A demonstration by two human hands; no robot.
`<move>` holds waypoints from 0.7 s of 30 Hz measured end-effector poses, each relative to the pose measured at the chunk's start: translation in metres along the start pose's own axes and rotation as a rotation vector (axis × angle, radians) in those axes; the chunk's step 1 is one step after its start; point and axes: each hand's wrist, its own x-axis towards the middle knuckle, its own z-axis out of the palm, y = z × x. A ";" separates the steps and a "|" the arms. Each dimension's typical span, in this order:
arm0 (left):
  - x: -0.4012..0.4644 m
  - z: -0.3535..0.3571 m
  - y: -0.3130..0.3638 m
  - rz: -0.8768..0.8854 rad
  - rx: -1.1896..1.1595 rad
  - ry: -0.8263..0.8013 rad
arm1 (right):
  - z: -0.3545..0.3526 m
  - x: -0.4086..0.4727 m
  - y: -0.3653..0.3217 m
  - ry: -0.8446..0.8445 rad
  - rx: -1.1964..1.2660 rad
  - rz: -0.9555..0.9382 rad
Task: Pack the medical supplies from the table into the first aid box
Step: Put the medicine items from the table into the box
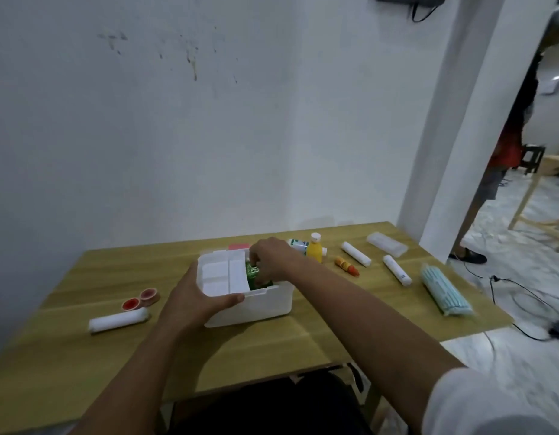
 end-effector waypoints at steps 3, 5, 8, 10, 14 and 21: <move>0.003 0.002 -0.003 0.021 -0.007 0.007 | 0.010 0.004 -0.005 0.014 0.049 -0.045; 0.004 0.002 -0.006 0.027 -0.011 -0.008 | 0.012 0.005 -0.006 -0.012 0.078 -0.065; 0.010 -0.003 -0.011 0.022 0.005 -0.035 | -0.009 0.005 0.012 -0.050 0.246 -0.027; 0.014 -0.008 -0.015 0.003 -0.004 -0.040 | -0.037 0.005 0.042 0.021 0.441 0.031; 0.018 -0.007 -0.017 0.001 -0.009 -0.040 | -0.069 -0.001 0.141 0.369 0.527 0.263; 0.020 0.004 -0.023 0.003 -0.004 -0.004 | -0.017 -0.038 0.300 0.014 0.184 0.833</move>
